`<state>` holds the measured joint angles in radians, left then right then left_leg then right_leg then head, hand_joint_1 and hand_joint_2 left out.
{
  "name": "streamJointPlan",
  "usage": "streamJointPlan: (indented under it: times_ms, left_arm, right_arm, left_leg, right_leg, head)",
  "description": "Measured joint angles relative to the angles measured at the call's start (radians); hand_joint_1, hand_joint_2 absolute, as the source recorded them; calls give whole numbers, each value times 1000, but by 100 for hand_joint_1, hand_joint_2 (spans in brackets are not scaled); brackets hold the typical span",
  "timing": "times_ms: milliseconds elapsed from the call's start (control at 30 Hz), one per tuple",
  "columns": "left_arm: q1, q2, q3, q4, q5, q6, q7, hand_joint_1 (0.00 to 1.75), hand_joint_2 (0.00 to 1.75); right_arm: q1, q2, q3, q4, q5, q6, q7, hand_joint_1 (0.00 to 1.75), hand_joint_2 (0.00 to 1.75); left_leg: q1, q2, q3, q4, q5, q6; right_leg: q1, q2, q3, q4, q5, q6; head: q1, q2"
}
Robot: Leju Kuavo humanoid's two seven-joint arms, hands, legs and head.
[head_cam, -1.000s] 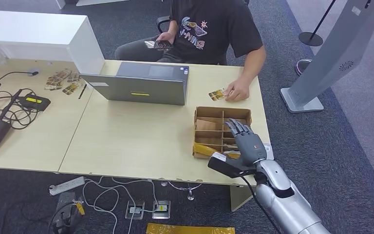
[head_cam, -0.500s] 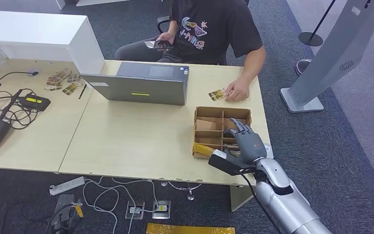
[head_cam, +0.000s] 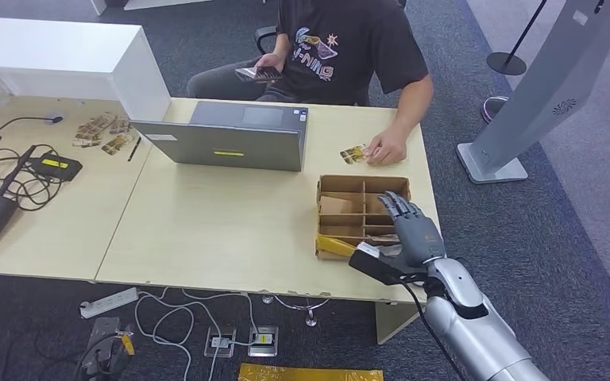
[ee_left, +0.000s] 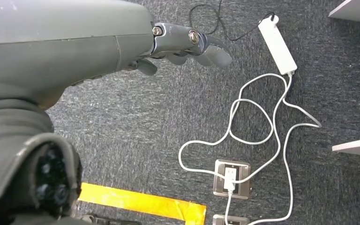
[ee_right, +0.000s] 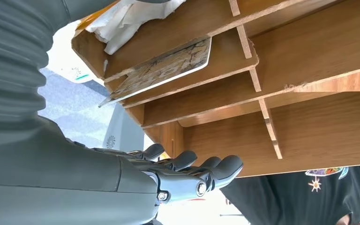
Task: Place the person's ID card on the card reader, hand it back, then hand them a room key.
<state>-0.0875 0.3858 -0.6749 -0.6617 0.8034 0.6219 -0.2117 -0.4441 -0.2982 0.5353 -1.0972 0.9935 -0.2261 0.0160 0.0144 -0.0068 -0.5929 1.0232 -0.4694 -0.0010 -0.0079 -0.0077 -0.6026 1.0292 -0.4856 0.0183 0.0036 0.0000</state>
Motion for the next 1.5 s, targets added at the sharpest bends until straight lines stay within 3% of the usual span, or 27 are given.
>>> streamJointPlan:
  times_ms: [567,933,1067,1133,1500]
  left_arm:
    - [6,33,-39,-49,16,18,0,0,0]
    - [14,44,-55,-80,10,24,0,0,0]
    - [22,44,-57,-90,10,25,0,0,0]
    - [25,45,-58,-96,10,26,0,0,0]
    - [31,52,-67,-113,-1,27,2,0,0]
  right_arm:
    - [63,-67,-40,-91,-14,24,39,0,175]
    - [97,-84,-53,-133,-13,40,52,0,175]
    - [100,-89,-57,-143,-12,44,53,167,175]
    - [102,-89,-57,-147,-12,47,54,175,175]
    - [113,-90,-59,-169,-16,73,54,175,175]
  left_leg:
    - [0,0,0,0,0,0]
    - [0,0,0,0,0,0]
    - [0,0,0,0,0,0]
    - [0,0,0,0,0,0]
    - [0,0,0,0,0,0]
  right_leg:
    - [0,0,0,0,0,0]
    - [0,0,0,0,0,0]
    - [0,0,0,0,0,0]
    - [0,0,0,0,0,0]
    - [0,0,0,0,0,0]
  head:
    - [0,0]
    - [0,0]
    - [0,0]
    - [0,0]
    - [0,0]
